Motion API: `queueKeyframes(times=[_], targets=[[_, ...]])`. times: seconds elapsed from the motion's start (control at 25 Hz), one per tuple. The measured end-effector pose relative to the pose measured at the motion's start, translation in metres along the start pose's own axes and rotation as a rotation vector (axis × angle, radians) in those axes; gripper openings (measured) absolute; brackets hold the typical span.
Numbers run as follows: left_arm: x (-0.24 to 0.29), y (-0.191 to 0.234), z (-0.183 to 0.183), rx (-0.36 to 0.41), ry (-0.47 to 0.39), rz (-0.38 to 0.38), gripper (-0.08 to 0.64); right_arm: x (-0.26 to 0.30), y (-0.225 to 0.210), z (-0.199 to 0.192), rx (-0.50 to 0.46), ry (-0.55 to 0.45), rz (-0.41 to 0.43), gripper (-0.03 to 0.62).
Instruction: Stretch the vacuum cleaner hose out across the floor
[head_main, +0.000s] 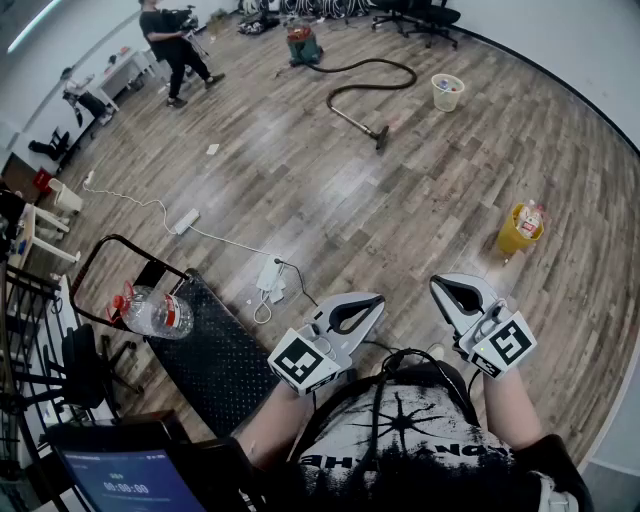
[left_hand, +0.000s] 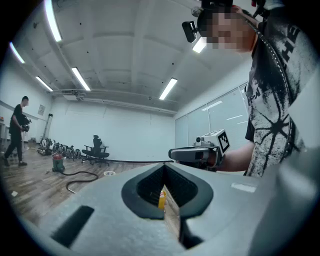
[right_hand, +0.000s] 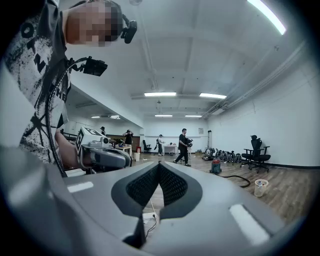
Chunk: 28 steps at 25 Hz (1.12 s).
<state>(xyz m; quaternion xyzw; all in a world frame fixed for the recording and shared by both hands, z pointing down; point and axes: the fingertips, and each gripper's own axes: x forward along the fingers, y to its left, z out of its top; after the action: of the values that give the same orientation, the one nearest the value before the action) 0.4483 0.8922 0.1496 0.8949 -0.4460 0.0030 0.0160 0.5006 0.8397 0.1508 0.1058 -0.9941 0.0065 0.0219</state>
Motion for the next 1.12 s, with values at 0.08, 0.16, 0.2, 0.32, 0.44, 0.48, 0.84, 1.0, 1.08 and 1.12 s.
queueKeyframes(times=[0.08, 0.16, 0.2, 0.32, 0.44, 0.48, 0.84, 1.0, 1.08, 1.12], targets=[[-0.006, 0.0, -0.009, -0.032, 0.038, 0.017, -0.002, 0.002, 0.004, 0.0, 0.001, -0.003, 0.017, 0.003], [-0.008, -0.001, -0.011, -0.048, 0.048, 0.029, -0.002, 0.002, 0.006, -0.001, 0.0, -0.004, 0.024, 0.003], [-0.008, -0.001, -0.011, -0.048, 0.045, 0.031, -0.002, 0.002, 0.007, -0.001, 0.001, -0.003, 0.024, 0.003], [-0.01, -0.002, -0.01, -0.029, 0.047, 0.031, -0.002, 0.001, 0.009, -0.002, 0.002, -0.001, 0.021, 0.003], [-0.01, -0.002, -0.007, -0.029, 0.042, 0.028, -0.002, 0.001, 0.01, -0.002, 0.013, -0.006, 0.026, 0.003], [-0.01, -0.003, -0.007, -0.03, 0.041, 0.026, -0.002, 0.001, 0.01, -0.002, 0.019, -0.008, 0.033, 0.005], [-0.017, -0.004, -0.006, -0.043, 0.024, 0.037, -0.002, 0.001, 0.017, 0.0, 0.003, -0.02, 0.022, 0.005], [-0.014, -0.004, -0.006, -0.044, 0.002, 0.016, -0.002, 0.001, 0.011, -0.005, -0.019, 0.013, -0.002, 0.005], [-0.012, -0.002, -0.015, -0.057, 0.018, 0.01, -0.002, 0.001, 0.003, -0.012, -0.035, 0.034, -0.021, 0.005], [-0.012, 0.0, -0.018, -0.064, 0.021, 0.01, -0.002, 0.001, -0.001, -0.013, -0.034, 0.036, -0.028, 0.005]])
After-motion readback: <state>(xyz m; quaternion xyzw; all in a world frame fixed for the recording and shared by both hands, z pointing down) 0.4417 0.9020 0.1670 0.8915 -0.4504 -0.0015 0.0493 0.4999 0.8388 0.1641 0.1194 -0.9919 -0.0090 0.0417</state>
